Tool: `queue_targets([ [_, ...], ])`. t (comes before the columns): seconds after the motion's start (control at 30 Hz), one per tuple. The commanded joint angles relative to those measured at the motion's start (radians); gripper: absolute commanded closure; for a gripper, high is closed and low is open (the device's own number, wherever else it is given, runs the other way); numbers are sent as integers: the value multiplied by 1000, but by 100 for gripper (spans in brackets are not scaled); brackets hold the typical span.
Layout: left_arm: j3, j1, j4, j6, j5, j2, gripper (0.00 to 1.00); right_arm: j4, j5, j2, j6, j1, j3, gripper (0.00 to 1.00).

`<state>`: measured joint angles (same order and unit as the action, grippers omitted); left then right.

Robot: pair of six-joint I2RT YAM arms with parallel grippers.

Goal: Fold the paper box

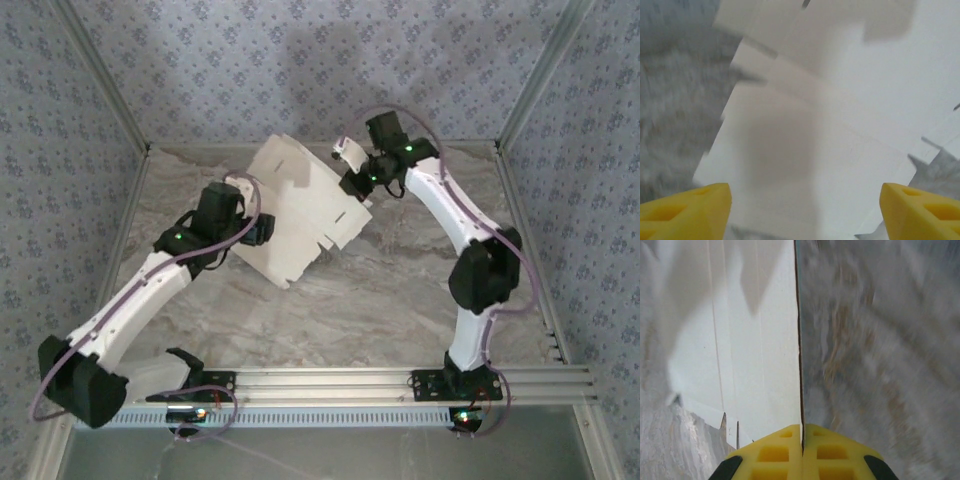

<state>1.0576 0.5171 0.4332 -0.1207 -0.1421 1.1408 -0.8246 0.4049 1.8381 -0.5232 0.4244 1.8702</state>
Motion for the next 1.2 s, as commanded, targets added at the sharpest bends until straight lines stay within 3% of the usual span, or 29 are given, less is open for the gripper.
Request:
queue_targets([
  [0.0, 54, -16, -192, 270, -7, 6, 20, -85, 59, -71, -257, 18, 60, 100],
  [0.13, 37, -44, -431, 511, 68, -28, 20, -173, -23, -144, -475, 42, 79, 100],
  [0.2, 12, -80, -568, 555, 136, -47, 19, -174, -77, -181, -530, 52, 62, 100],
  [0.27, 33, -102, -598, 580, 202, -53, 19, -171, -97, -227, -555, 53, 40, 100],
  [0.37, 47, -105, -544, 644, 345, -64, 20, -142, -109, -298, -575, 44, -16, 100],
  [0.5, 58, -105, -502, 678, 430, -93, 22, -106, -190, -360, -636, 43, -81, 100],
  [0.83, 342, -113, -60, 833, 644, -73, 60, -26, -288, -455, -757, 43, -210, 100],
  [0.9, 363, -112, -30, 853, 648, -58, 61, -23, -291, -458, -759, 42, -213, 100],
  [1.03, 406, -95, -3, 803, 682, -23, 52, 9, -296, -459, -724, 45, -210, 100],
  [1.17, 409, -112, -127, 421, 749, -16, 42, 54, -294, -461, -666, 50, -221, 100],
])
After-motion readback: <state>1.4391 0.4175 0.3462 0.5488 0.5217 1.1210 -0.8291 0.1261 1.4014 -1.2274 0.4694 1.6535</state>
